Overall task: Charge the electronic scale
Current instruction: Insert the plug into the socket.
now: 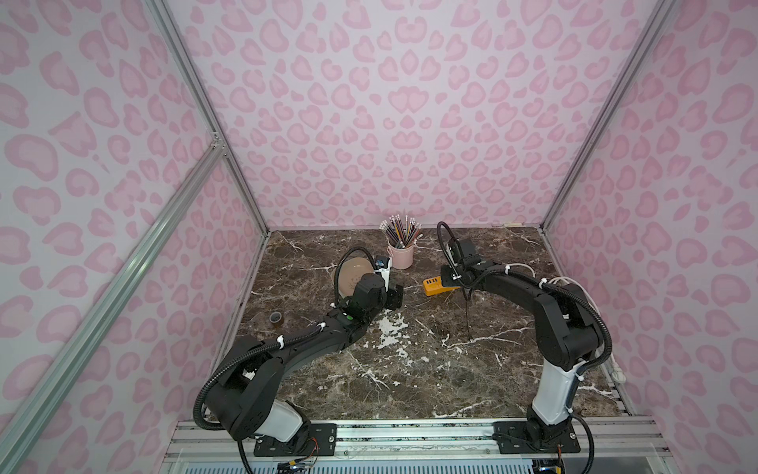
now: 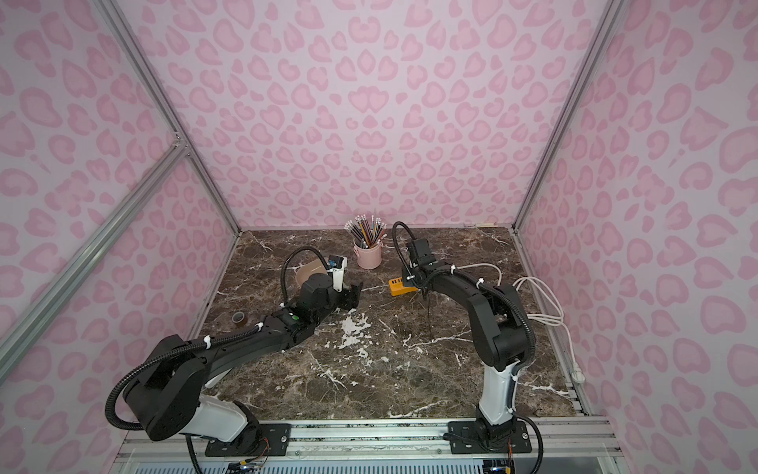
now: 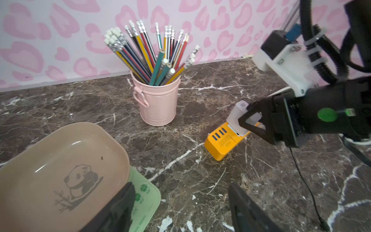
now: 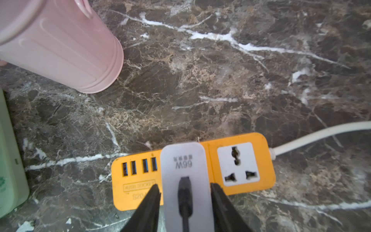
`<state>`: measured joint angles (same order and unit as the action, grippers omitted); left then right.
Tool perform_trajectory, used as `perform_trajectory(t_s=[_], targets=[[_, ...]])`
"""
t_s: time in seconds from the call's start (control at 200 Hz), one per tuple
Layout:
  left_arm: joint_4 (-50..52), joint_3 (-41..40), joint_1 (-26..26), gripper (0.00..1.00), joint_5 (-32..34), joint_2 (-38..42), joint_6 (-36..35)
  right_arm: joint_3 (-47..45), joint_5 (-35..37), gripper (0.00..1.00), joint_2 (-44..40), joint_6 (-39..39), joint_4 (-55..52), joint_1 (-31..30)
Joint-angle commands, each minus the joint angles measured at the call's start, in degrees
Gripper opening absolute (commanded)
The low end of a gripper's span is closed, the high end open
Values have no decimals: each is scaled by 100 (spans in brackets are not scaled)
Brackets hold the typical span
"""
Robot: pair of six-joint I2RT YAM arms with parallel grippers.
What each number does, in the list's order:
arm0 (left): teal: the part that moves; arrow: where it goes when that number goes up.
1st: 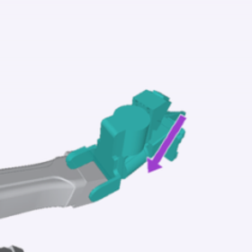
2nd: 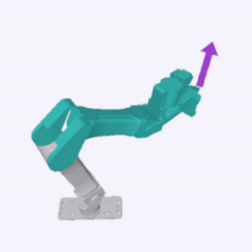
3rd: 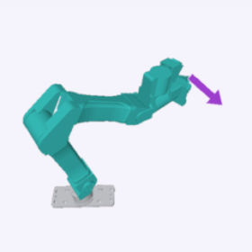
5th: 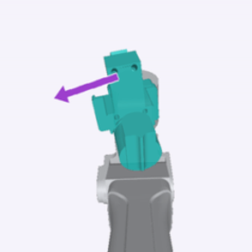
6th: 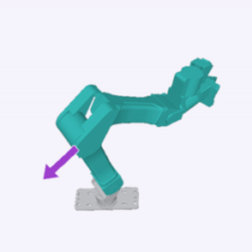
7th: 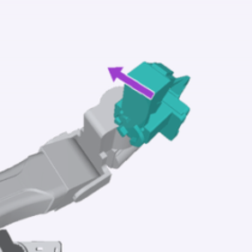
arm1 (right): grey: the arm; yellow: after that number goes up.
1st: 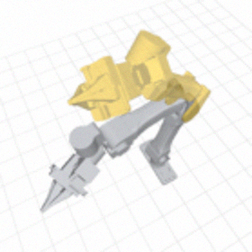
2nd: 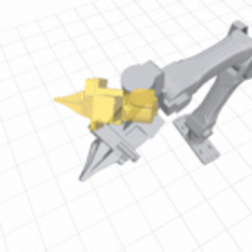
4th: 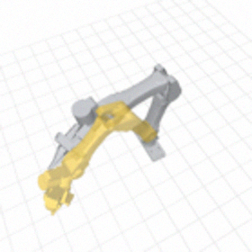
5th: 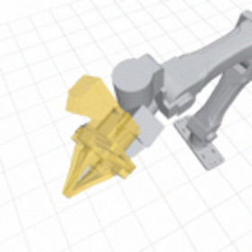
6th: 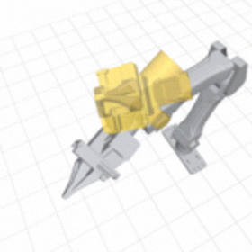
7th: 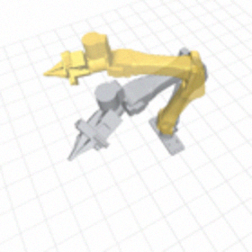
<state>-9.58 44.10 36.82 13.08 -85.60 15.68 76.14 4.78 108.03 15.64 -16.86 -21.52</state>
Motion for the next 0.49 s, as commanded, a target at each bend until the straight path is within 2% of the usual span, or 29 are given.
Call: perform_trajectory(t_s=[0.0,0.17,0.49], targets=[[179,74,-64,77,406,189,341,312,-73,56,-249,132,-377,15],[254,27,-182,79,450,476,436,235,-293,64,-926,97,-533,62],[222,-165,-236,78,177,879,416,-2663,-364,63,-2816,506,202,51]])
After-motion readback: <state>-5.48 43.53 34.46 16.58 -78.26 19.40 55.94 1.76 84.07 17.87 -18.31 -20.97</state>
